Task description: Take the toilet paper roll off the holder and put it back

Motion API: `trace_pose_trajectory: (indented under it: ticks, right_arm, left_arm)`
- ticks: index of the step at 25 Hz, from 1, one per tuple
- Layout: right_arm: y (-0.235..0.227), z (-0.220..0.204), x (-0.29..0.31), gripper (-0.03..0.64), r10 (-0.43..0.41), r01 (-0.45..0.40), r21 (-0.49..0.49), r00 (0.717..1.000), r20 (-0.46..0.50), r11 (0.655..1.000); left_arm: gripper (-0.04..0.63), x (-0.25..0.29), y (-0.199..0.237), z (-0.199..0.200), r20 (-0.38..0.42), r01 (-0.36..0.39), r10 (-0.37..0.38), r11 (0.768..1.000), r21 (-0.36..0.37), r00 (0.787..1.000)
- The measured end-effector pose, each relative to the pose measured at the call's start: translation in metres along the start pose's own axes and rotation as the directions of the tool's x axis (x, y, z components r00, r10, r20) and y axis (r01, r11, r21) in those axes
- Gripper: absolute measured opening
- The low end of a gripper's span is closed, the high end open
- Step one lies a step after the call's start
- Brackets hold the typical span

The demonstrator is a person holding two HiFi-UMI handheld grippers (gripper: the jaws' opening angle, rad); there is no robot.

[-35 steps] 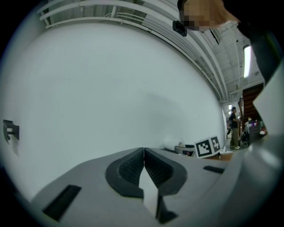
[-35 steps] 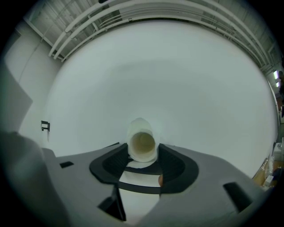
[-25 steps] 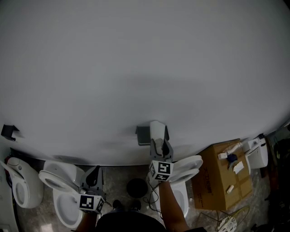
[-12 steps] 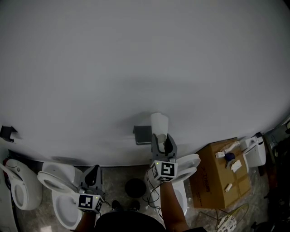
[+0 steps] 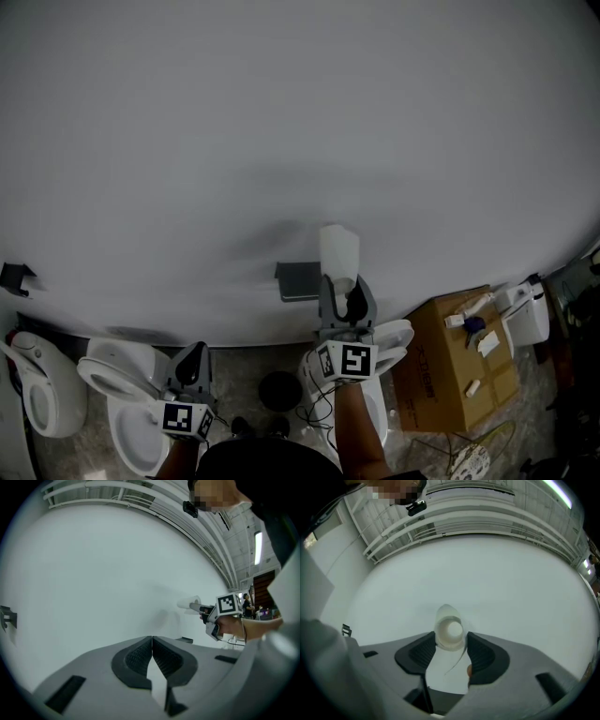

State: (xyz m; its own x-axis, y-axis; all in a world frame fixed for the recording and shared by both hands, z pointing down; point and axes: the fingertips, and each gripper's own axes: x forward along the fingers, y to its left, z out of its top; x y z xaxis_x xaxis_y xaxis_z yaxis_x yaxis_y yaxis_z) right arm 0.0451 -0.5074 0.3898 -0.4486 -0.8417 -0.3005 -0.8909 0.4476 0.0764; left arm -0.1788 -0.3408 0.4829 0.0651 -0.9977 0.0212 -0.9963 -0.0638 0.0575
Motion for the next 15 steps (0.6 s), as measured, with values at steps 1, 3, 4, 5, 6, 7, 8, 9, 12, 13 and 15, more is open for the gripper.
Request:
trace_pose_trajectory:
  ticks: [1,3,4,5,6,7,8,9,12,13,15]
  right_arm:
    - [0.001,0.005,0.0,0.212,0.001,-0.001,-0.003,1.0,0.009,1.0]
    - [0.003,0.014,-0.001,0.212,0.001,-0.001,-0.007,1.0,0.026,1.0]
    - [0.004,0.017,-0.002,0.212,0.001,-0.001,-0.008,0.999,0.034,1.0]
    - [0.005,0.021,-0.002,0.212,0.001,-0.001,-0.009,0.999,0.042,1.0]
    - [0.006,0.024,-0.003,0.212,0.001,-0.001,-0.01,0.999,0.05,1.0]
    - [0.007,0.026,-0.003,0.212,0.001,-0.001,-0.01,0.998,0.057,1.0]
    - [0.008,0.028,-0.004,0.212,0.001,-0.001,-0.01,0.998,0.062,1.0]
    - [0.008,0.03,-0.004,0.212,0.001,0.0,-0.011,0.998,0.066,1.0]
    - [0.008,0.029,-0.005,0.212,-0.002,0.002,-0.009,0.998,0.066,1.0]
    - [0.008,0.028,-0.005,0.212,-0.002,0.003,-0.008,0.998,0.062,1.0]
    - [0.006,0.023,-0.004,0.212,-0.004,0.004,-0.006,0.999,0.051,1.0]
  left_arm:
    - [0.003,0.0,0.0,0.001,0.002,0.0,0.0,1.0,0.0,1.0]
    - [0.003,-0.001,0.002,-0.001,-0.004,0.0,0.0,1.0,-0.003,1.0]
    - [0.003,-0.001,0.003,-0.002,-0.008,0.0,0.0,1.0,-0.003,1.0]
    - [0.003,-0.001,0.005,-0.004,-0.009,0.0,0.0,1.0,-0.002,1.0]
    - [0.003,-0.001,0.005,-0.005,-0.008,0.0,0.0,1.0,-0.001,1.0]
    - [0.003,-0.001,0.006,-0.005,-0.006,0.001,-0.001,1.0,-0.001,1.0]
    - [0.003,-0.001,0.006,-0.005,-0.004,0.0,0.0,1.0,-0.003,1.0]
    - [0.003,-0.001,0.007,-0.005,-0.001,0.0,0.0,1.0,-0.005,1.0]
    - [0.003,-0.002,0.007,-0.006,-0.005,-0.001,0.001,1.0,-0.008,1.0]
    - [0.003,-0.002,0.006,-0.006,-0.009,0.001,-0.001,1.0,-0.003,1.0]
    - [0.003,-0.001,0.004,-0.005,-0.012,0.004,-0.004,1.0,0.007,1.0]
